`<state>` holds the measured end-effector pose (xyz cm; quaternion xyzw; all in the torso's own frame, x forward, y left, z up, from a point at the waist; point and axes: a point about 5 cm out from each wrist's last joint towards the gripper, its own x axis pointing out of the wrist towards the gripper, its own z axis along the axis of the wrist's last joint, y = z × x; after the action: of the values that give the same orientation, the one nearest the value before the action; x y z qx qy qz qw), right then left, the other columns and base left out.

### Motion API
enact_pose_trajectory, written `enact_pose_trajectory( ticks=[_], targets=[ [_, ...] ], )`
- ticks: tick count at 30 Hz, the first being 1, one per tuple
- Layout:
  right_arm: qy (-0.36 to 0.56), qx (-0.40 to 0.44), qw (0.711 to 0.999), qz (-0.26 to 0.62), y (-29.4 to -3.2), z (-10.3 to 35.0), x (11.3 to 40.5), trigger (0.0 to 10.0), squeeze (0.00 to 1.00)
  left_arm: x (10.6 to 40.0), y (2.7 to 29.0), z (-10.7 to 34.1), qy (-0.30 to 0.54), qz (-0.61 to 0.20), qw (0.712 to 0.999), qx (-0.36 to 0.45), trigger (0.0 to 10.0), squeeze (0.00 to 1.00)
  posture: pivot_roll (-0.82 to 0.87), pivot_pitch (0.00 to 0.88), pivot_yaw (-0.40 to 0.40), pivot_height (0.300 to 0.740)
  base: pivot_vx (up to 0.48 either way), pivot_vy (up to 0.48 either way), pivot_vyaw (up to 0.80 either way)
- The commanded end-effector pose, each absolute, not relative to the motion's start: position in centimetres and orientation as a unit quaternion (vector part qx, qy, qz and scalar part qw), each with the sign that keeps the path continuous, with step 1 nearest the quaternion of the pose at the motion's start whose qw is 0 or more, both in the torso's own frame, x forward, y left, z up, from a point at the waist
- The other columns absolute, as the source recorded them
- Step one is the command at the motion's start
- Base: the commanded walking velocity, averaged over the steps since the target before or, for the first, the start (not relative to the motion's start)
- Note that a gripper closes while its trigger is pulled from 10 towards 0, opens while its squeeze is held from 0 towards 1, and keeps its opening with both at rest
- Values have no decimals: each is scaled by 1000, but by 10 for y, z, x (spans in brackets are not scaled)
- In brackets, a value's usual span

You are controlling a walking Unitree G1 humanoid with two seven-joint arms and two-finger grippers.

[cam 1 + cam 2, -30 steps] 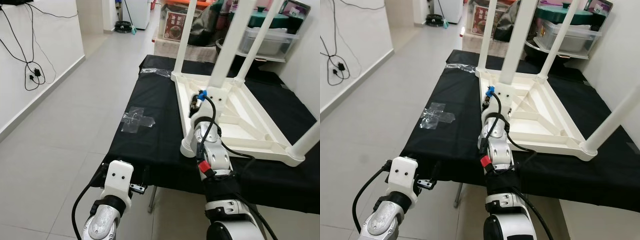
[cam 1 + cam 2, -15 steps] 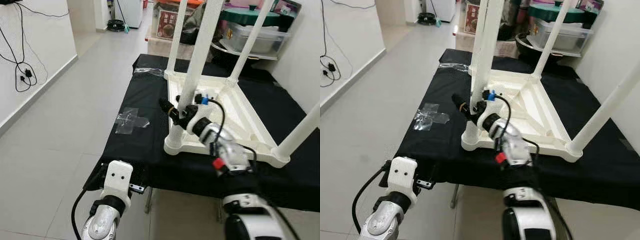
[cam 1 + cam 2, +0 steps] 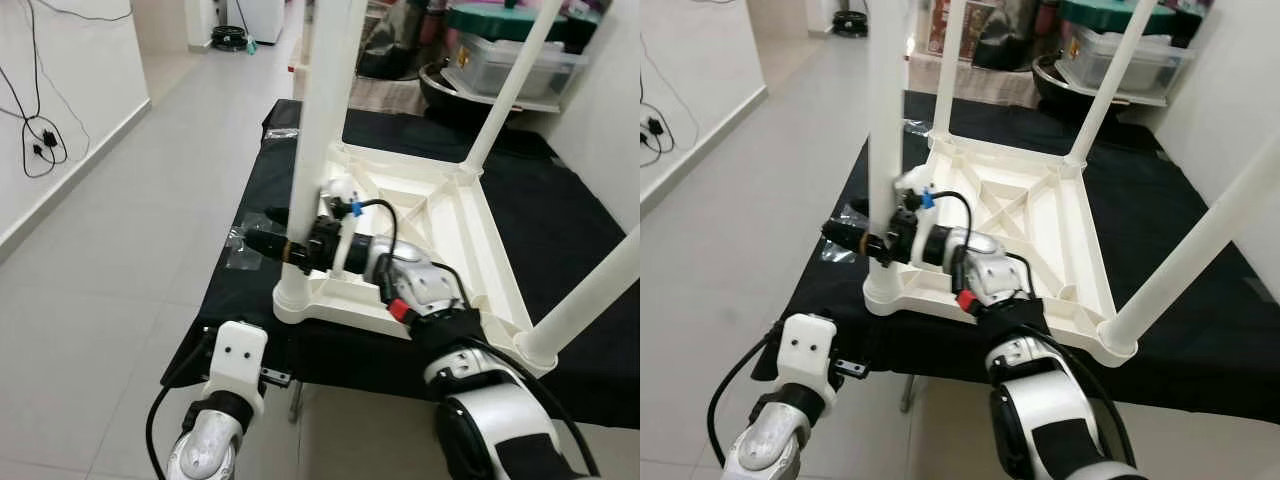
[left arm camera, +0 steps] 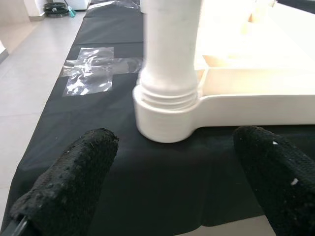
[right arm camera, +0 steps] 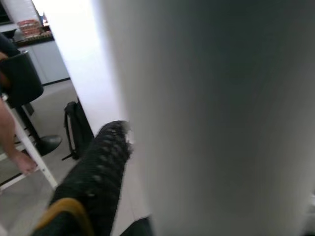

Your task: Building children table

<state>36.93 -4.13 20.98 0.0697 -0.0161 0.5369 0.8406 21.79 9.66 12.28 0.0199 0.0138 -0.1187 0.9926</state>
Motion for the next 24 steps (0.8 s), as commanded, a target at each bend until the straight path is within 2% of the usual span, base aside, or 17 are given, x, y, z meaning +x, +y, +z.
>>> enact_pose_trajectory(
  ticks=[1,2,4,5,7,8,9,10,11,12,13,14,15,16,20,24],
  targets=[
    [-29,73,854,514,-41,215,373,0,0,216,95,122,19,-118,993,15,10000,0,136,56,-154,740,0,0,0],
    [-29,73,854,514,-41,215,373,0,0,216,95,122,19,-118,993,15,10000,0,136,56,-154,740,0,0,0],
    [-49,102,880,462,-46,220,377,0,0,216,95,122,20,-118,993,14,10000,0,128,55,-152,740,0,0,0],
    [-49,102,880,462,-46,220,377,0,0,216,95,122,20,-118,993,14,10000,0,128,55,-152,740,0,0,0],
    [-50,108,932,342,-58,217,382,0,0,217,95,122,20,-119,993,14,10000,0,127,54,-151,740,0,0,0],
    [-50,108,932,342,-58,217,382,0,0,217,95,122,20,-119,993,14,10000,0,127,54,-151,740,0,0,0],
    [-45,103,953,282,-63,213,385,0,0,217,95,122,20,-119,993,14,10000,0,126,54,-150,740,0,0,0],
    [-21,83,982,169,-75,201,386,0,0,217,96,121,20,-119,993,14,10000,0,115,55,-146,740,0,0,0],
    [-21,83,982,169,-75,201,386,0,0,217,96,121,20,-119,993,14,10000,0,115,55,-146,740,0,0,0],
    [-1,63,996,61,-87,190,381,0,0,217,96,121,21,-120,992,14,10000,0,114,52,-145,740,0,0,0],
    [-1,63,996,61,-87,190,381,0,0,217,96,121,21,-120,992,14,10000,0,114,52,-145,740,0,0,0],
    [19,62,998,-22,-95,182,372,0,0,217,96,121,21,-121,992,14,10000,0,119,52,-150,740,0,0,0],
    [19,62,998,-22,-95,182,372,0,0,217,96,121,21,-121,992,14,10000,0,119,52,-150,740,0,0,0],
    [31,68,994,-82,-97,176,364,0,0,218,96,121,21,-120,992,16,10000,0,124,50,-151,740,0,0,0],
    [39,82,989,-118,-91,174,355,0,0,218,96,121,21,-120,992,17,10000,0,128,50,-153,740,0,0,0],
    [39,90,988,-118,-85,174,354,0,0,218,96,121,20,-119,993,17,10000,0,130,49,-152,740,0,0,0]
  ],
)
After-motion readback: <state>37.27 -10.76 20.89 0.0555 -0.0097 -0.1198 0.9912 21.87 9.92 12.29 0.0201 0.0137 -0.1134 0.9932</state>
